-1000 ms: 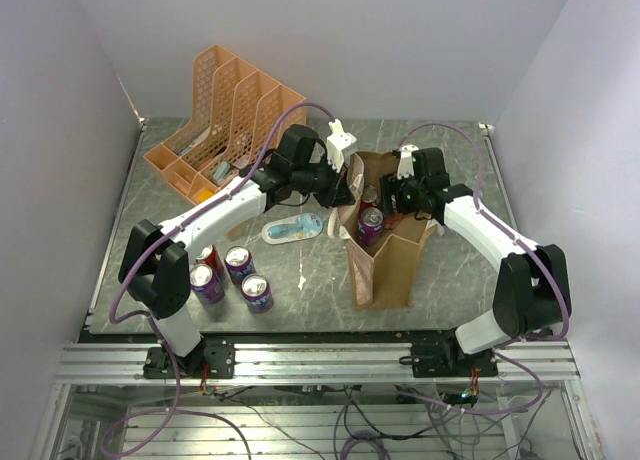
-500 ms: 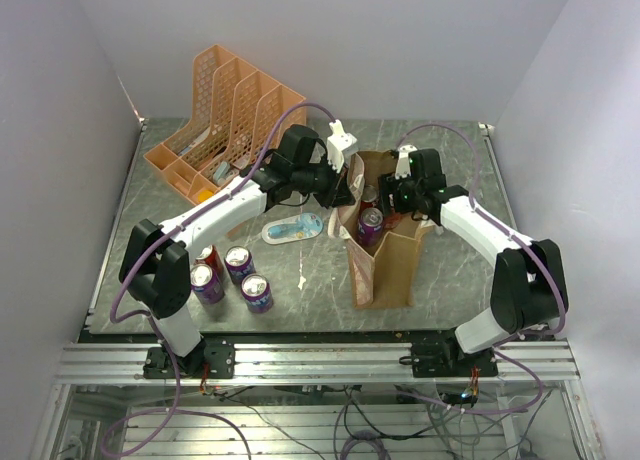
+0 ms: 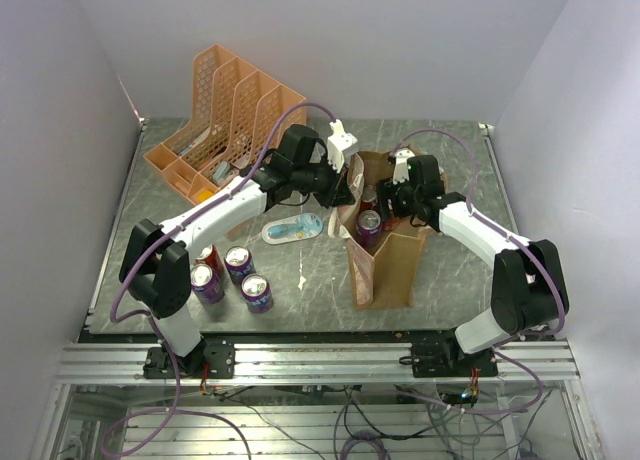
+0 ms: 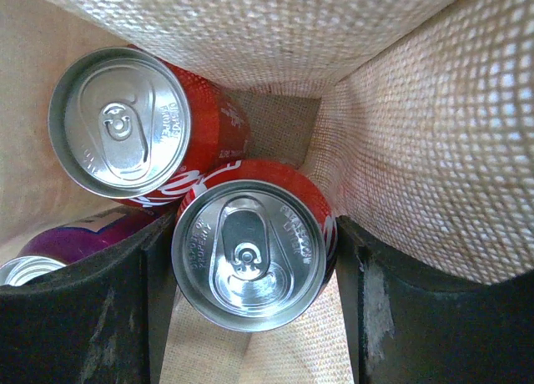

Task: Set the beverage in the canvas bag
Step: Place the drink in the canvas bag.

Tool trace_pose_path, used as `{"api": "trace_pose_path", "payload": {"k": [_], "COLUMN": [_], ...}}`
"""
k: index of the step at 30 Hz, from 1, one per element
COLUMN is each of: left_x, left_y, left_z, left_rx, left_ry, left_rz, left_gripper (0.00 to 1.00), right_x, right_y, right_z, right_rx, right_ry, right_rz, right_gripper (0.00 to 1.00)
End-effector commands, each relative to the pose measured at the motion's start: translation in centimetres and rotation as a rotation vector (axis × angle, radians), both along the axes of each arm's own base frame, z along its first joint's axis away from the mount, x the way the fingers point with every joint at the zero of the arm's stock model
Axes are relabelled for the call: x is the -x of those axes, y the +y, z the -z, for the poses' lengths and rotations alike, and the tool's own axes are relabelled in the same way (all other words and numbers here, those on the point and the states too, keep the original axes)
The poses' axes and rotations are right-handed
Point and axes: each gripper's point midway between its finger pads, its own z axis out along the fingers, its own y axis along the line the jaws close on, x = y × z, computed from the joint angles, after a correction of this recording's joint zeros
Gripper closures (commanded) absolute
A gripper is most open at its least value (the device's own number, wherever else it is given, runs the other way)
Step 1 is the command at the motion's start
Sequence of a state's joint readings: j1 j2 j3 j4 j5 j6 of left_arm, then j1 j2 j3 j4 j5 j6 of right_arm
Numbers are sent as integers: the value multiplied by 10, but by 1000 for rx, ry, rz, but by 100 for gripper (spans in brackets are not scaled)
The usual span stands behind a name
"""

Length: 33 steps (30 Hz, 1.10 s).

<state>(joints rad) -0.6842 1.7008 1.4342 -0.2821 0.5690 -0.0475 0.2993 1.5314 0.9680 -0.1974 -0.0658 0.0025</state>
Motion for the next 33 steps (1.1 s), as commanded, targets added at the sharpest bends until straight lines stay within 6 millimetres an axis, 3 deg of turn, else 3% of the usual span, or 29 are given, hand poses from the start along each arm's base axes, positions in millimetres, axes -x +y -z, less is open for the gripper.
{"api": "trace_pose_path", "payload": {"k": [1, 8, 22, 24, 30, 33], "left_x": [-3, -3, -2, -2, -2, -2], "left_y": [-1, 0, 1, 1, 1, 1], "left_z": [9, 8, 6, 6, 6, 6], "left_rx": [-36, -35, -35, -35, -35, -37], "left_ry": [4, -5, -13, -12, -13, -16], "left_rz": [7, 5, 11, 12, 13, 13], "left_gripper": [93, 93, 93, 93, 93, 93], "right_x": [11, -2, 3, -5, -6, -7], "right_y": [-20, -20, -25, -24, -22, -21], "right_z": [22, 8, 6, -4, -8, -10], "right_rx": [101, 117, 141, 139, 140, 137], "right_ry": [57, 22, 29, 5, 0, 0], "right_rz": [22, 22, 24, 26, 19, 6], "right_gripper": [52, 37, 22, 18, 18, 25]}}
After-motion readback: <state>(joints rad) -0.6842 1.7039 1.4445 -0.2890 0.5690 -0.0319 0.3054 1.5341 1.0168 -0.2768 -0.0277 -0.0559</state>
